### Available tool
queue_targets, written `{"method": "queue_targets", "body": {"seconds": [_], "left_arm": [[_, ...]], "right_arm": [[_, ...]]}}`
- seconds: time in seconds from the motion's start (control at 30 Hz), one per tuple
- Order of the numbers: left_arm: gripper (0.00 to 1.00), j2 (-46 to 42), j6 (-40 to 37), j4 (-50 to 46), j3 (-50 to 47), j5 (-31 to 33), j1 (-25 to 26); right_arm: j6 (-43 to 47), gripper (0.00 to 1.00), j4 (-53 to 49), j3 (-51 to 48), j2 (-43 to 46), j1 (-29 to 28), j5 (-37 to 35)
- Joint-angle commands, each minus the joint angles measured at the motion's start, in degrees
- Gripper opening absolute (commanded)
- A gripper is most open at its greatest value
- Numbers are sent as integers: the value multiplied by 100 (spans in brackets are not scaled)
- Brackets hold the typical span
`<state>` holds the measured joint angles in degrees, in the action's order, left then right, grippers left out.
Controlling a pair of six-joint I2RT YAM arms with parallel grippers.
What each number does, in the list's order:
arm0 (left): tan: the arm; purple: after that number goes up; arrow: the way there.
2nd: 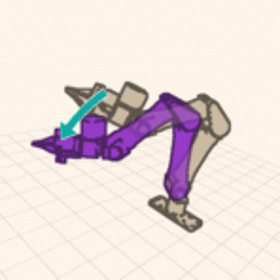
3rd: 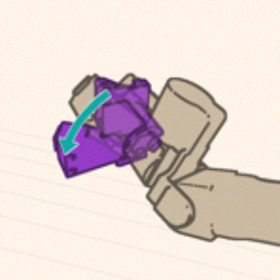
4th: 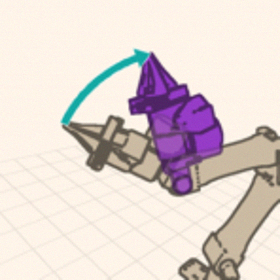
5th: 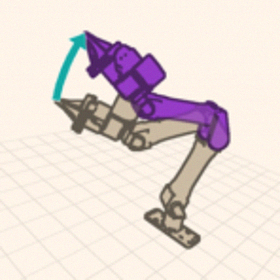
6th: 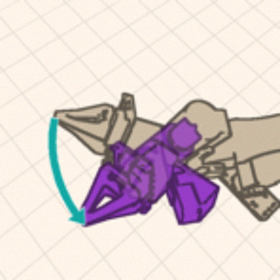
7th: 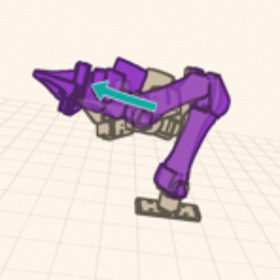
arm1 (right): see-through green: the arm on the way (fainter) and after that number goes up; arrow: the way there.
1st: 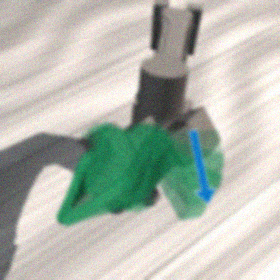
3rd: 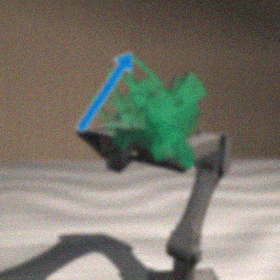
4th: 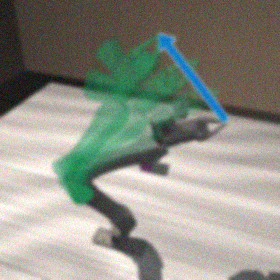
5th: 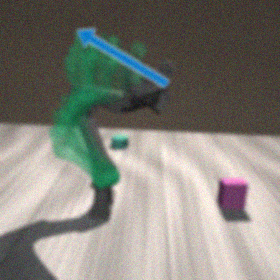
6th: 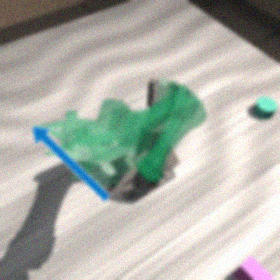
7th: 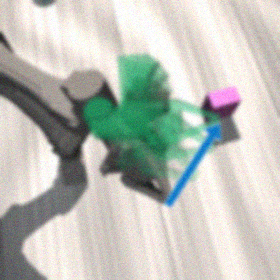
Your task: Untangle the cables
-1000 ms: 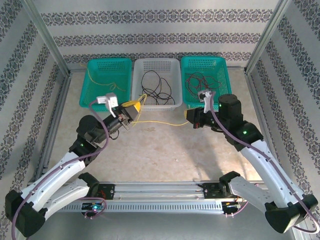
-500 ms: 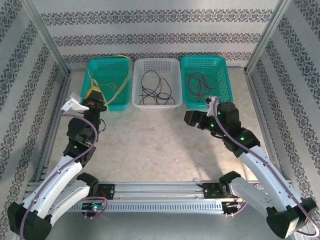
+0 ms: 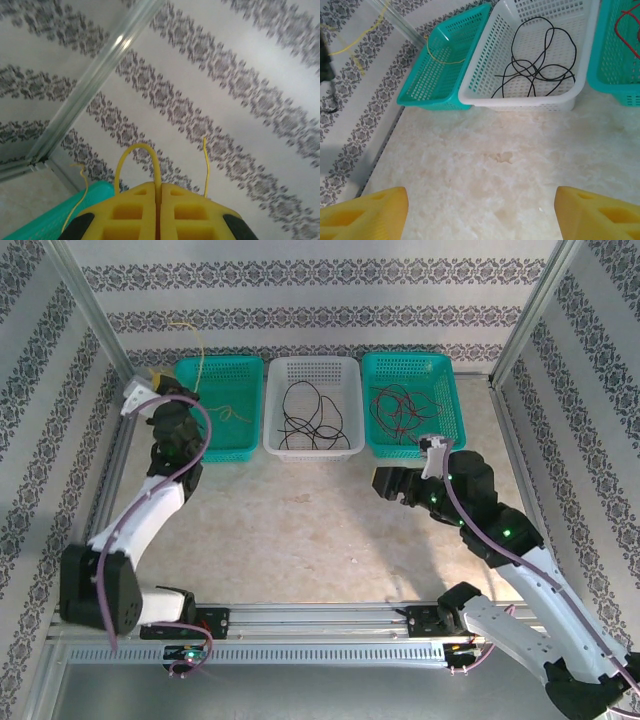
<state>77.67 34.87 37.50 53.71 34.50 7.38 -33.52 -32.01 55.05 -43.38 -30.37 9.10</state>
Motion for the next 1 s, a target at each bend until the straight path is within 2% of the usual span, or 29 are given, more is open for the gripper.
{"method": "queue_targets", "body": {"seconds": [0.0,0.07,0.2,0.23,0.27,0.37,0.4,0.57,0.67,0.73,0.83,0.87,0.97], "left_arm": [[0,741,-102,867,345,-451,-176],[0,1177,-115,1085,479,-603,-187],[2,2016,-375,779,934,-999,-184],[11,2155,-408,698,965,-1005,-189],[24,2247,-433,689,934,-999,-184],[92,2294,-539,877,605,-889,-143],[100,2239,-522,807,504,-884,-140],[100,1384,-109,-244,167,-1014,-79],[100,551,-1187,-467,-52,-503,359],[100,-48,-1754,-937,-78,-226,645],[100,-1006,-1544,-1848,-420,-753,681],[99,-1251,-1369,-2040,-590,-992,686],[99,-1825,-1471,-2229,-1247,-2188,681]], "right_arm": [[11,77,-425,233,265,-109,-336],[42,77,-607,283,392,-127,-414],[125,77,-972,424,526,-128,-608],[155,77,-1065,487,525,-135,-628],[185,77,-1143,541,523,-129,-644],[285,77,-1348,704,499,-125,-728],[330,77,-1396,750,476,-122,-763],[443,77,-1451,966,280,-127,-955],[468,79,-1350,1022,175,-127,-1248],[543,82,-1255,1002,137,-127,-1658],[730,91,-832,797,223,-126,-2020],[763,98,-600,668,289,-125,-2085],[197,98,118,-71,586,-76,-2729]]}}
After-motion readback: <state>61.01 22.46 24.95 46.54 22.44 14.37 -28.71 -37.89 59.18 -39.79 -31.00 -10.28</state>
